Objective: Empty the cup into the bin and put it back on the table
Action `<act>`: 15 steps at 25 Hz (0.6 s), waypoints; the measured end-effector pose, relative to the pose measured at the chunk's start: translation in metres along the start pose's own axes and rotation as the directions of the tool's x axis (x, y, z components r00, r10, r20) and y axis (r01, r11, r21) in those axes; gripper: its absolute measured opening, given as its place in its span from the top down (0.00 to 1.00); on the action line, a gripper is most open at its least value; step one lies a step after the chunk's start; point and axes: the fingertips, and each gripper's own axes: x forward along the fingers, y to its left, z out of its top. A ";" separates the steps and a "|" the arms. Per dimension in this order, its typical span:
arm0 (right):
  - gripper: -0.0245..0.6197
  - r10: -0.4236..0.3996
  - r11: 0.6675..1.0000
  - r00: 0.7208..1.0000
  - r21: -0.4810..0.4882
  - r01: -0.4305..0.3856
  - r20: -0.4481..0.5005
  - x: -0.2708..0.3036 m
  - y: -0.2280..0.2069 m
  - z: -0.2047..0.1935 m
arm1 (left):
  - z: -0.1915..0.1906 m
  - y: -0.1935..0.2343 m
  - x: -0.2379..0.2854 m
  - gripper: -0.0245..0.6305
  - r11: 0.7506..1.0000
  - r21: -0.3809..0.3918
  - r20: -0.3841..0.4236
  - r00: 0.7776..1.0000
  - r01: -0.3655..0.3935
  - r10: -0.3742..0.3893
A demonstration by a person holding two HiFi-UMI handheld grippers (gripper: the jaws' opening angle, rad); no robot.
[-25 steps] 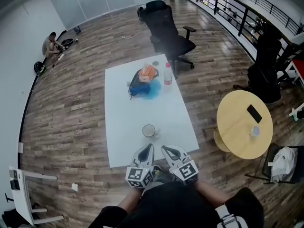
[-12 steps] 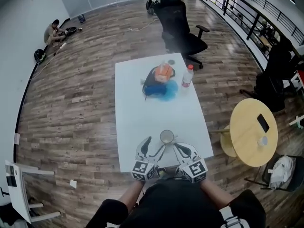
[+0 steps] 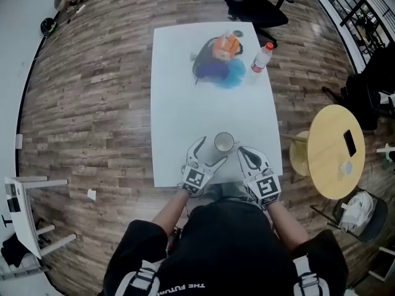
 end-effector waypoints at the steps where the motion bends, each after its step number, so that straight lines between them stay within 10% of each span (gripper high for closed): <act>1: 0.94 -0.001 1.000 1.000 0.006 0.001 -0.007 0.001 -0.004 -0.005 | -0.009 -0.001 0.007 0.31 1.000 0.000 -0.019 1.000 0.016 -0.016; 15: 0.94 -0.044 0.999 0.998 0.030 0.045 -0.033 -0.012 -0.049 -0.014 | -0.047 -0.009 0.078 0.30 0.987 -0.014 -0.129 0.979 0.158 -0.159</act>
